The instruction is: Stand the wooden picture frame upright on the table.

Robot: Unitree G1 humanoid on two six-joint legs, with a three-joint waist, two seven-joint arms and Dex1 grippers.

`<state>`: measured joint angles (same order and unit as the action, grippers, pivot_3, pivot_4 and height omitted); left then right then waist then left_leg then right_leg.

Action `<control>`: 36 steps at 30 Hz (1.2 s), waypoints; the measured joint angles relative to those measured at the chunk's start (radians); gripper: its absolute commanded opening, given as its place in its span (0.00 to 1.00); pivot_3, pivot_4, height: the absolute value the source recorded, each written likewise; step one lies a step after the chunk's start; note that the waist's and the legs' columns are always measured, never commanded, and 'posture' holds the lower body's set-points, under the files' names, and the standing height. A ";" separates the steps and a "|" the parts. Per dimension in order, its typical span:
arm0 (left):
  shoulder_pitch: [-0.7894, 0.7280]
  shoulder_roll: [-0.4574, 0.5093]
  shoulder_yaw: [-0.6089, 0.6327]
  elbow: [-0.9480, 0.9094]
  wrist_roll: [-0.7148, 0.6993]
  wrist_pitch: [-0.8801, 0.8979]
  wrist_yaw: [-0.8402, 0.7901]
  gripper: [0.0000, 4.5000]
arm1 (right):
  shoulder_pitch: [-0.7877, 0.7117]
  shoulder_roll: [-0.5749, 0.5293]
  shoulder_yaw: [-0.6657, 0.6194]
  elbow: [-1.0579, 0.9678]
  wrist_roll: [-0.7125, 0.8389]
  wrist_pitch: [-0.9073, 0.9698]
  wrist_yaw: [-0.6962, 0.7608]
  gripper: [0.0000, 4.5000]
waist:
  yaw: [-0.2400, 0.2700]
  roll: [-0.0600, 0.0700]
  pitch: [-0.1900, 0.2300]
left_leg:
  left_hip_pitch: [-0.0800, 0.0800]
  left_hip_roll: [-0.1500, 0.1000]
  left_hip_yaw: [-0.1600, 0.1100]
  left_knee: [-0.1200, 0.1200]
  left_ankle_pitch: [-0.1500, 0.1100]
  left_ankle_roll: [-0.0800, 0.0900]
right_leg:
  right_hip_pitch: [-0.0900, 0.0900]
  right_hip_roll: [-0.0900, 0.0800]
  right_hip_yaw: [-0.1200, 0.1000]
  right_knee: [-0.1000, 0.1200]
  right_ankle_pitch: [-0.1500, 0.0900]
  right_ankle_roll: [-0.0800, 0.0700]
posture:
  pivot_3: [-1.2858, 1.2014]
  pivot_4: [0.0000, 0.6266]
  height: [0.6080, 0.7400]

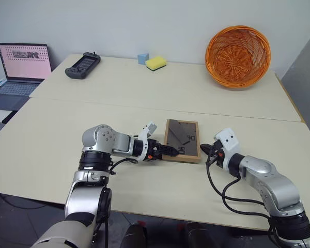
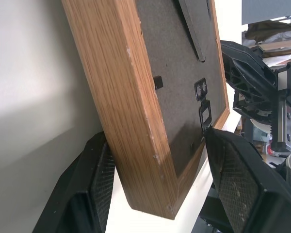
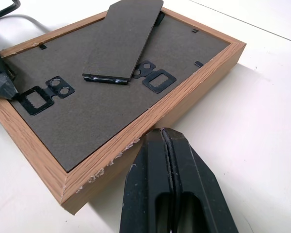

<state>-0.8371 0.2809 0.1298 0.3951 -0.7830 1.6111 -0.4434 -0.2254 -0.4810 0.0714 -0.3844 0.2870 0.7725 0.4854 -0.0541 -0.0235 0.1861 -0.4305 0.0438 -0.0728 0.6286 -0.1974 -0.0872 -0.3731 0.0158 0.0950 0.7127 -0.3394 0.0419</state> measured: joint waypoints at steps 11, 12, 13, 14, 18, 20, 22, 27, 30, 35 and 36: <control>-0.042 -0.038 0.123 0.086 0.022 -0.001 0.023 0.66 | 0.041 -0.033 -0.012 -0.005 0.008 -0.001 0.024 0.00 | -0.002 0.000 0.000 | 0.000 0.000 0.000 0.000 0.000 0.000 | 0.000 0.000 0.000 0.000 0.000 0.000 | 0.52 0.24 1.00; -0.041 -0.042 0.123 0.086 0.022 -0.001 0.025 0.66 | 0.041 -0.033 -0.012 -0.005 0.009 -0.001 0.024 0.00 | -0.001 0.000 0.000 | 0.000 0.000 0.000 0.000 0.000 0.000 | 0.000 0.000 0.000 0.000 0.000 0.000 | 0.52 0.24 1.00; -0.041 -0.044 0.122 0.086 0.023 -0.001 0.027 0.66 | 0.041 -0.033 -0.012 -0.005 0.009 -0.001 0.024 0.00 | -0.001 0.000 0.000 | 0.000 0.000 0.000 0.000 0.000 0.000 | 0.000 0.000 0.000 0.000 0.000 0.000 | 0.52 0.24 1.00; -0.041 -0.044 0.122 0.086 0.023 0.000 0.029 0.66 | 0.041 -0.033 -0.012 -0.005 0.009 -0.001 0.024 0.00 | -0.001 0.000 0.000 | 0.000 0.000 0.000 0.000 0.000 0.000 | 0.000 0.000 0.000 0.000 0.000 0.000 | 0.52 0.24 1.00; -0.041 -0.046 0.121 0.086 0.023 0.000 0.037 0.66 | 0.036 -0.033 -0.012 -0.005 0.010 -0.001 0.024 0.00 | -0.001 0.000 0.000 | 0.000 0.000 0.000 0.000 0.000 0.000 | 0.000 0.000 0.000 0.000 0.000 0.000 | 0.52 0.24 1.00; -0.041 -0.046 0.119 0.085 0.023 0.000 0.038 0.62 | 0.035 -0.033 -0.012 -0.005 0.010 -0.001 0.025 0.00 | -0.001 0.000 0.000 | 0.000 0.000 0.000 0.000 0.000 0.000 | 0.000 0.000 0.000 0.000 0.000 0.000 | 0.52 0.24 1.00; -0.041 -0.046 0.117 0.085 0.023 0.000 0.038 0.57 | 0.035 -0.033 -0.012 -0.005 0.010 -0.001 0.025 0.00 | -0.001 0.000 0.000 | 0.000 0.000 0.000 -0.001 0.000 0.000 | 0.000 0.000 0.000 0.000 0.000 0.000 | 0.52 0.24 1.00; -0.041 -0.045 0.123 0.085 0.018 0.000 0.035 0.35 | 0.035 -0.035 -0.013 -0.005 0.009 0.001 0.025 0.00 | -0.001 0.000 0.000 | 0.000 0.000 0.000 -0.001 0.000 0.000 | -0.001 0.000 0.000 0.000 0.000 0.000 | 0.52 0.24 1.00; -0.042 -0.044 0.133 0.081 0.007 -0.002 0.021 0.29 | 0.035 -0.039 -0.015 -0.005 0.009 0.003 0.025 0.00 | -0.002 0.000 0.000 | 0.000 0.000 0.000 -0.001 0.000 0.000 | -0.001 0.000 0.000 0.000 0.000 0.000 | 0.52 0.24 1.00; -0.042 -0.045 0.134 0.081 0.007 -0.002 0.021 0.29 | 0.030 -0.041 -0.015 -0.005 0.009 0.003 0.025 0.00 | -0.002 0.000 0.000 | 0.000 0.000 0.000 -0.001 0.000 0.000 | 0.000 0.000 0.000 0.000 0.000 0.000 | 0.52 0.24 1.00; -0.042 -0.045 0.133 0.080 0.007 -0.002 0.021 0.29 | 0.029 -0.043 -0.015 -0.005 0.009 0.002 0.026 0.00 | -0.002 0.000 0.000 | 0.000 0.000 0.000 -0.001 0.000 0.000 | 0.000 0.000 0.000 0.000 0.000 0.000 | 0.52 0.24 1.00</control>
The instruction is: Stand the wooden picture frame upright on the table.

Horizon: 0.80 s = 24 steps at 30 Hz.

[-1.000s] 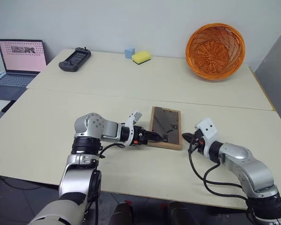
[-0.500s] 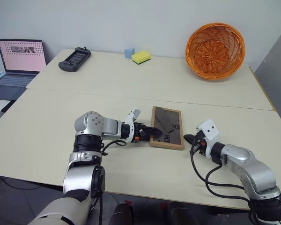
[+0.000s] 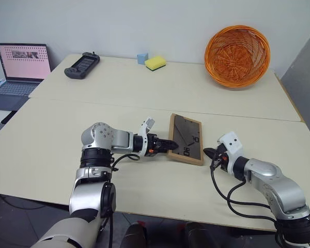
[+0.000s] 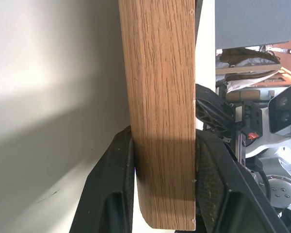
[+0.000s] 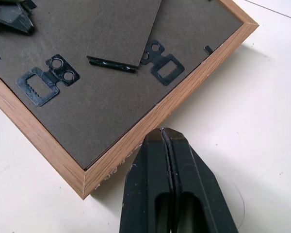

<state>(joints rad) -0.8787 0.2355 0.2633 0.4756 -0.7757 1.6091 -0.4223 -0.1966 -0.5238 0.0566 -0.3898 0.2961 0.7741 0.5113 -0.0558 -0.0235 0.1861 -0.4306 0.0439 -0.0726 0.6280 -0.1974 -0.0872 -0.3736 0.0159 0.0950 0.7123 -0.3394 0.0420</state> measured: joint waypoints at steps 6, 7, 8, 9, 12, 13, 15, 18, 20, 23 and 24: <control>-0.005 0.018 -0.033 -0.005 0.008 -0.025 -0.029 0.29 | 0.008 -0.066 -0.018 -0.002 0.007 -0.003 0.042 0.00 | 0.001 0.000 0.000 | 0.000 -0.001 0.000 0.000 0.000 0.000 | 0.000 0.000 0.000 0.000 0.000 0.000 | 0.52 0.24 1.00; -0.006 0.034 -0.042 -0.004 0.013 -0.041 -0.042 0.29 | 0.018 -0.098 -0.039 -0.002 0.012 -0.004 0.058 0.00 | 0.002 0.000 0.000 | 0.000 0.000 0.000 0.000 0.000 0.000 | 0.000 0.000 0.000 -0.001 0.000 0.000 | 0.52 0.24 1.00; -0.009 0.063 -0.052 -0.004 0.023 -0.071 -0.063 0.29 | 0.027 -0.130 -0.077 -0.002 0.014 -0.004 0.074 0.00 | -0.001 0.000 0.000 | 0.000 0.000 0.000 0.000 0.000 0.000 | 0.000 0.000 0.000 -0.001 0.000 0.000 | 0.52 0.24 1.00; -0.012 0.082 -0.064 -0.004 0.032 -0.095 -0.081 0.29 | 0.031 -0.155 -0.099 -0.002 0.019 -0.004 0.087 0.00 | -0.003 0.000 0.000 | 0.000 0.000 0.001 -0.001 0.000 0.000 | 0.000 0.000 0.000 -0.001 0.000 0.000 | 0.52 0.24 1.00; -0.037 0.122 -0.108 -0.006 0.065 -0.180 -0.135 0.29 | 0.024 -0.192 -0.154 -0.004 0.048 -0.002 0.126 0.00 | -0.004 0.000 0.000 | 0.001 0.001 0.001 -0.001 0.000 0.000 | 0.000 0.001 0.000 -0.001 0.000 0.000 | 0.52 0.24 1.00; -0.038 0.139 -0.133 -0.011 0.079 -0.222 -0.164 0.29 | 0.014 -0.199 -0.163 -0.004 0.065 0.001 0.140 0.00 | -0.006 0.000 0.000 | 0.001 0.001 0.001 -0.001 0.000 0.000 | 0.000 0.001 0.001 -0.001 0.000 0.000 | 0.52 0.24 1.00; -0.034 0.179 -0.205 -0.047 0.123 -0.336 -0.248 0.29 | -0.037 -0.208 -0.196 -0.002 0.112 0.026 0.160 0.00 | -0.008 0.000 0.002 | 0.000 0.001 0.002 -0.001 0.000 0.000 | -0.001 0.000 0.002 -0.001 0.000 0.000 | 0.52 0.24 1.00; -0.028 0.228 -0.301 -0.119 0.199 -0.515 -0.355 0.29 | -0.162 -0.206 -0.235 -0.003 0.186 0.088 0.160 0.00 | -0.007 0.000 0.002 | 0.000 0.001 0.002 -0.001 0.000 0.000 | -0.001 0.000 0.001 -0.001 0.000 0.000 | 0.52 0.24 1.00; -0.022 0.248 -0.325 -0.148 0.230 -0.605 -0.416 0.29 | -0.242 -0.197 -0.250 -0.009 0.242 0.143 0.158 0.00 | -0.003 0.000 0.002 | 0.000 0.001 0.001 -0.002 0.000 0.000 | -0.001 0.000 0.001 -0.002 0.000 0.000 | 0.52 0.24 1.00; -0.024 0.247 -0.328 -0.169 0.238 -0.677 -0.465 0.29 | -0.335 -0.163 -0.252 -0.021 0.343 0.235 0.154 0.00 | 0.003 0.000 0.002 | -0.003 0.000 0.001 -0.002 0.000 0.000 | -0.001 0.000 0.001 -0.003 0.000 0.000 | 0.52 0.24 1.00; -0.025 0.247 -0.333 -0.174 0.247 -0.698 -0.472 0.29 | -0.353 -0.158 -0.252 -0.022 0.369 0.257 0.153 0.00 | 0.004 0.000 0.002 | -0.003 0.000 0.001 -0.002 0.000 0.000 | -0.001 0.000 0.001 -0.004 0.000 0.000 | 0.52 0.24 1.00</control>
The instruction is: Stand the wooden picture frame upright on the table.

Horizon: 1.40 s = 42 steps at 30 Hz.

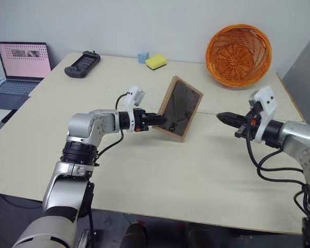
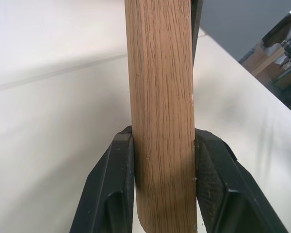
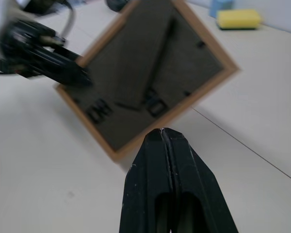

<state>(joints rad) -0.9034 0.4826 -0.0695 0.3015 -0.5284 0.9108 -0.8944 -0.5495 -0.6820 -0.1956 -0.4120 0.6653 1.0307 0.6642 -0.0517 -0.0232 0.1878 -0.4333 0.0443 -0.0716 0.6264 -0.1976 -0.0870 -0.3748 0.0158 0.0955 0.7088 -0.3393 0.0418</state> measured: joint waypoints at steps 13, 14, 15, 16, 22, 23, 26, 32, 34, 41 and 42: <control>0.014 0.053 -0.026 -0.097 0.102 -0.226 -0.099 0.29 | -0.169 0.033 -0.005 0.046 0.159 0.103 -0.038 0.07 | -0.001 0.001 0.001 | 0.000 0.001 0.000 0.000 0.000 0.000 | -0.001 0.000 0.000 -0.001 0.000 0.000 | 0.52 0.24 1.00; 0.014 0.058 -0.026 -0.100 0.105 -0.234 -0.104 0.29 | -0.170 0.033 0.007 0.050 0.149 0.090 -0.037 0.09 | -0.001 0.001 0.001 | 0.000 0.001 0.000 0.000 0.000 0.000 | -0.001 0.000 0.000 -0.001 0.000 0.000 | 0.52 0.24 1.00; 0.014 0.063 -0.026 -0.100 0.107 -0.238 -0.107 0.29 | -0.172 0.033 0.015 0.067 0.142 0.082 -0.040 0.14 | -0.001 0.001 0.001 | 0.000 0.001 0.000 0.000 0.000 0.000 | -0.001 0.000 0.000 -0.001 0.000 0.000 | 0.52 0.24 1.00; 0.014 0.067 -0.026 -0.100 0.108 -0.240 -0.111 0.29 | -0.172 0.035 0.019 0.083 0.136 0.075 -0.046 0.20 | -0.001 0.001 0.001 | 0.000 0.001 0.000 0.000 0.000 0.000 | -0.001 0.000 0.000 -0.001 0.000 0.000 | 0.52 0.24 1.00; 0.030 0.082 -0.023 -0.135 0.108 -0.240 -0.119 0.29 | -0.184 0.055 0.056 0.159 0.067 0.001 -0.056 0.27 | -0.005 0.001 0.001 | 0.000 0.001 0.000 0.000 0.000 0.000 | -0.001 0.000 0.000 0.000 0.000 0.000 | 0.52 0.24 1.00; 0.033 0.081 -0.023 -0.146 0.108 -0.240 -0.120 0.29 | -0.191 0.069 0.065 0.174 0.060 -0.010 -0.056 0.27 | -0.005 0.001 0.001 | 0.000 0.001 0.000 0.000 0.000 0.000 | -0.001 0.000 -0.001 0.000 0.000 0.000 | 0.52 0.24 1.00; 0.039 0.080 -0.024 -0.177 0.108 -0.240 -0.120 0.29 | -0.218 0.105 0.091 0.201 0.049 -0.030 -0.057 0.27 | -0.005 0.001 0.001 | 0.000 0.001 0.001 0.000 0.000 0.000 | -0.002 0.000 0.000 0.001 0.000 0.000 | 0.52 0.24 1.00; 0.049 0.077 -0.026 -0.202 0.108 -0.237 -0.122 0.29 | -0.247 0.143 0.122 0.225 0.023 -0.057 -0.055 0.27 | -0.005 0.001 0.001 | 0.000 0.001 0.000 0.000 0.000 0.000 | -0.002 0.000 -0.001 0.002 0.000 0.000 | 0.52 0.24 1.00; 0.049 0.078 -0.026 -0.202 0.108 -0.236 -0.120 0.29 | -0.250 0.149 0.122 0.235 0.021 -0.059 -0.054 0.27 | -0.005 0.001 0.001 | 0.000 0.001 0.000 0.000 0.000 0.000 | -0.002 0.000 -0.001 0.002 0.000 0.000 | 0.52 0.24 1.00; 0.049 0.078 -0.022 -0.192 0.113 -0.241 -0.119 0.29 | -0.266 0.168 0.123 0.251 0.016 -0.059 -0.057 0.27 | -0.005 0.001 0.001 | 0.000 0.001 0.001 0.000 0.000 0.000 | -0.003 0.000 -0.001 0.003 0.000 0.000 | 0.52 0.24 1.00; 0.048 0.076 -0.022 -0.183 0.113 -0.244 -0.120 0.29 | -0.266 0.172 0.123 0.251 0.016 -0.059 -0.061 0.27 | -0.005 0.001 0.001 | 0.000 0.001 0.001 0.000 0.000 0.000 | -0.003 0.000 -0.001 0.003 0.000 0.000 | 0.52 0.24 1.00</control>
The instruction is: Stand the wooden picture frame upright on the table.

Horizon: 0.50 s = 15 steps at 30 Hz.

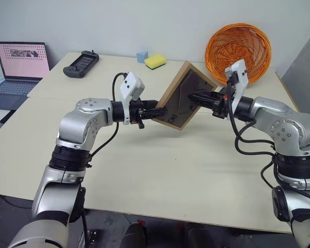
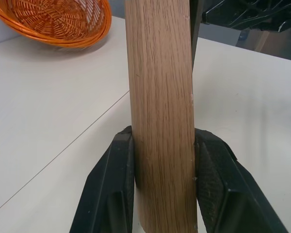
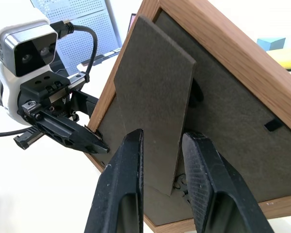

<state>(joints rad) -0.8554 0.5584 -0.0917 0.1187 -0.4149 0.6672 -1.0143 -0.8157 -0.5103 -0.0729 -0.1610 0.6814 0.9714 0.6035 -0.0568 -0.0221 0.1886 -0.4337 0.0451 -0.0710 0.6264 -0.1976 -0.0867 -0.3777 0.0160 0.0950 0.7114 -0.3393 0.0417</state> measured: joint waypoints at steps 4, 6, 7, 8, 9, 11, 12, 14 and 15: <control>-0.018 -0.016 0.000 0.067 0.002 -0.004 0.001 0.29 | 0.001 0.009 -0.001 -0.002 0.001 0.007 -0.017 0.27 | 0.000 0.000 0.000 | 0.000 0.000 0.000 0.000 0.000 0.000 | -0.001 0.000 0.000 0.000 0.000 0.000 | 0.52 0.24 1.00; -0.034 -0.018 0.000 0.099 0.006 -0.013 0.001 0.29 | 0.004 0.011 -0.003 -0.011 0.001 0.012 -0.024 0.27 | 0.000 0.000 0.000 | 0.000 0.000 0.000 0.000 0.000 0.000 | -0.001 0.000 0.000 0.001 0.000 0.000 | 0.52 0.24 1.00; -0.045 -0.022 0.000 0.120 0.008 -0.020 0.000 0.29 | 0.005 0.011 -0.006 -0.017 0.002 0.016 -0.031 0.27 | 0.000 0.000 0.000 | 0.000 0.000 0.000 0.000 0.000 0.000 | -0.001 0.000 0.000 0.001 0.000 0.000 | 0.52 0.24 1.00; -0.054 -0.026 0.000 0.134 0.011 -0.023 0.000 0.29 | 0.005 0.011 -0.007 -0.023 0.002 0.017 -0.038 0.27 | 0.000 0.000 0.000 | 0.000 0.000 0.000 0.000 0.000 0.000 | -0.001 0.000 0.000 0.001 0.000 0.000 | 0.52 0.24 1.00; -0.064 -0.031 0.000 0.149 0.013 -0.025 0.000 0.29 | 0.007 0.012 -0.011 -0.027 0.002 0.019 -0.043 0.27 | 0.000 0.000 0.000 | 0.000 0.000 0.000 0.000 0.000 0.000 | -0.001 0.000 0.000 0.001 0.000 0.000 | 0.52 0.24 1.00; -0.074 -0.036 0.001 0.167 0.016 -0.032 0.000 0.29 | 0.011 0.014 -0.019 -0.033 0.002 0.022 -0.051 0.27 | 0.000 0.000 0.000 | 0.000 0.000 0.000 0.000 0.000 0.000 | -0.001 0.000 0.000 0.001 0.000 0.000 | 0.52 0.24 1.00; -0.076 -0.037 0.001 0.171 0.019 -0.036 0.000 0.29 | 0.014 0.015 -0.022 -0.034 0.004 0.023 -0.054 0.27 | 0.000 0.000 0.000 | 0.000 0.000 0.000 0.000 0.000 0.000 | -0.001 0.000 0.000 0.001 0.000 0.000 | 0.52 0.24 1.00; -0.083 -0.039 0.001 0.183 0.021 -0.042 -0.001 0.29 | 0.017 0.016 -0.025 -0.039 0.006 0.025 -0.059 0.27 | -0.001 0.000 0.000 | 0.000 0.000 0.000 0.000 0.000 0.000 | -0.002 0.000 0.000 0.002 0.000 0.000 | 0.52 0.24 1.00; -0.086 -0.040 0.001 0.190 0.022 -0.042 -0.001 0.29 | 0.019 0.016 -0.025 -0.041 0.006 0.025 -0.061 0.27 | -0.001 0.000 0.000 | 0.000 0.000 0.000 0.000 0.000 0.000 | -0.002 0.000 0.000 0.002 0.000 0.000 | 0.52 0.24 1.00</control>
<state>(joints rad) -0.9418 0.5185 -0.0911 0.3087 -0.3933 0.6247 -1.0150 -0.7968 -0.4945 -0.0980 -0.2023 0.6874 0.9965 0.5430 -0.0573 -0.0220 0.1887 -0.4341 0.0451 -0.0706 0.6262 -0.1976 -0.0867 -0.3793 0.0160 0.0951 0.7129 -0.3393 0.0417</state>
